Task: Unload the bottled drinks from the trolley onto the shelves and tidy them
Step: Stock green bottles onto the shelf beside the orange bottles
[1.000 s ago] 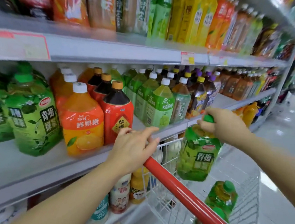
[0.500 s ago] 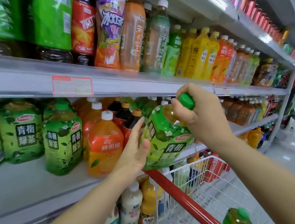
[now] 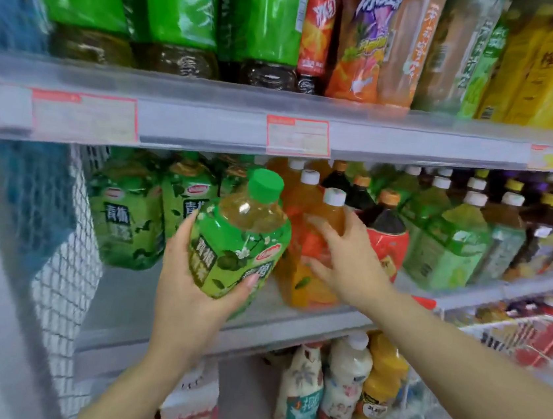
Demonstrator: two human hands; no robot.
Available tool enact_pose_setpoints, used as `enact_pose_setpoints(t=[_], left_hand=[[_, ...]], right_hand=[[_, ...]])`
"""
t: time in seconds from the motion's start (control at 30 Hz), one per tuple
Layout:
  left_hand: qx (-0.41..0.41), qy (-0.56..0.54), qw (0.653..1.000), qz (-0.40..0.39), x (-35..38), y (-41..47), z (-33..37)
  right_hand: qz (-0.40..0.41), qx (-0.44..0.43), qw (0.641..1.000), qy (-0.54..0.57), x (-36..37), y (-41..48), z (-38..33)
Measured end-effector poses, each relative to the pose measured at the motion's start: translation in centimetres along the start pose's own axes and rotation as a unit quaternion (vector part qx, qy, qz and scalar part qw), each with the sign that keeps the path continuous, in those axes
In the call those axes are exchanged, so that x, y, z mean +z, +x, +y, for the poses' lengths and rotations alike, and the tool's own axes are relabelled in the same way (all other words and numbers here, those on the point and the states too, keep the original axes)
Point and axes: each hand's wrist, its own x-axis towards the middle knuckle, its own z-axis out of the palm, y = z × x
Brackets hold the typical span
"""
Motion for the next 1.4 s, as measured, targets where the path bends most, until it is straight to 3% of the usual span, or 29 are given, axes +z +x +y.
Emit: enact_pose_setpoints(t=[0.37, 0.63, 0.77, 0.8, 0.9, 1.03, 1.27, 1.4], left_hand=[[-0.16, 0.021, 0.981, 0.111, -0.9, 2.9, -5.1], [-0.206, 0.092, 0.974, -0.012, -0.7, 4.4, -5.9], [-0.259, 0.143, 0.953, -0.06, -2.2, 4.6, -4.8], [-0.229, 0.153, 0.96, -0.041, -2.4, 4.1, -4.2], [-0.036, 0.189, 0.981, 0.013, -1.3, 1.9, -1.8], [0.141, 0.141, 0.974, -0.109, 3.7, -0.2, 1.9], [0.204, 0.063, 0.921, -0.325, 14.9, -4.2, 6.8], [0.196, 0.039, 0.903, -0.38, 18.6, -6.6, 7.9]], right_hand=[[0.016, 0.026, 0.999, -0.044, 0.5, -0.3, -0.7], [0.022, 0.02, 0.999, -0.044, 0.6, -0.5, -0.6], [-0.034, 0.002, 0.999, -0.035, -0.9, -0.8, -0.7], [-0.057, 0.001, 0.998, -0.029, -1.8, -1.1, -0.6], [-0.084, -0.013, 0.996, -0.019, -5.0, -2.6, 0.5], [-0.104, 0.015, 0.993, -0.048, -9.8, -5.2, 3.8], [-0.164, 0.18, 0.964, -0.108, -14.4, -15.0, 12.8], [-0.208, 0.257, 0.936, -0.121, -14.7, -21.3, 16.9]])
